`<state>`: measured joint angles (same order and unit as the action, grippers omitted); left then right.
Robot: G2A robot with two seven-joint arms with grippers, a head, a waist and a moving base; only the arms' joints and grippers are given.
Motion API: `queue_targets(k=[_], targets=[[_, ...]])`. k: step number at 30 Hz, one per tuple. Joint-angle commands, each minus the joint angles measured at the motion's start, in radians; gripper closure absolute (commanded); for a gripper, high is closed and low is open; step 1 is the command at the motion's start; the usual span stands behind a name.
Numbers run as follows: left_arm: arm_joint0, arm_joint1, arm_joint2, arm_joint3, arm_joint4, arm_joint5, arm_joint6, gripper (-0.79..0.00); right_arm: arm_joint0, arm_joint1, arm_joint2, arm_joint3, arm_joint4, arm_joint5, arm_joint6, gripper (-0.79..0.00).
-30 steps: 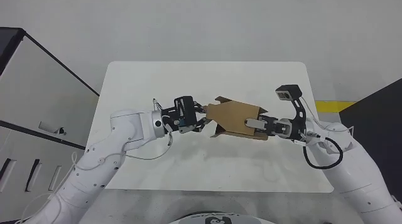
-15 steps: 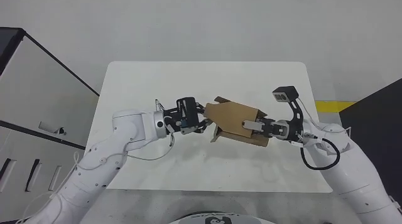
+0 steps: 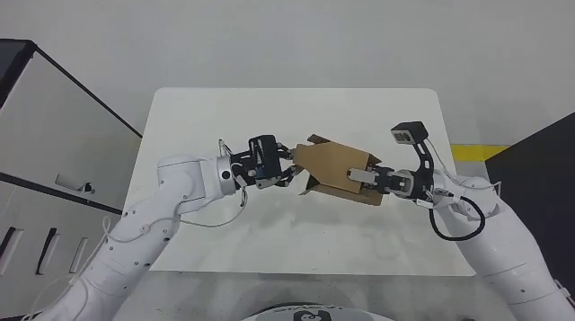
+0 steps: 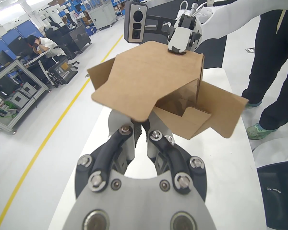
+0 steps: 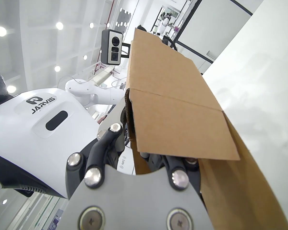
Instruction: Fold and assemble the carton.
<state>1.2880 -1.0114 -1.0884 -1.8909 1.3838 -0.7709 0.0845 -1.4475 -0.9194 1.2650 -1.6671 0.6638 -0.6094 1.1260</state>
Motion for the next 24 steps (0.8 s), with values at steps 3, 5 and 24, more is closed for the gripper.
queue_targets(k=[3, 5, 24], targets=[[0.011, 0.003, -0.018, -0.008, 0.001, -0.002, 0.001, 0.0, -0.003, 0.0, 0.013, 0.01, 0.024, -0.007, 0.012, 0.0], [0.015, 0.004, -0.02, -0.007, 0.002, -0.006, 0.001, 0.0, -0.004, -0.001, 0.017, 0.011, 0.034, -0.012, 0.016, 0.0], [0.038, 0.008, -0.046, 0.013, -0.002, -0.021, 0.007, 0.0, 0.001, -0.01, 0.034, 0.02, 0.041, -0.026, 0.025, 0.0]])
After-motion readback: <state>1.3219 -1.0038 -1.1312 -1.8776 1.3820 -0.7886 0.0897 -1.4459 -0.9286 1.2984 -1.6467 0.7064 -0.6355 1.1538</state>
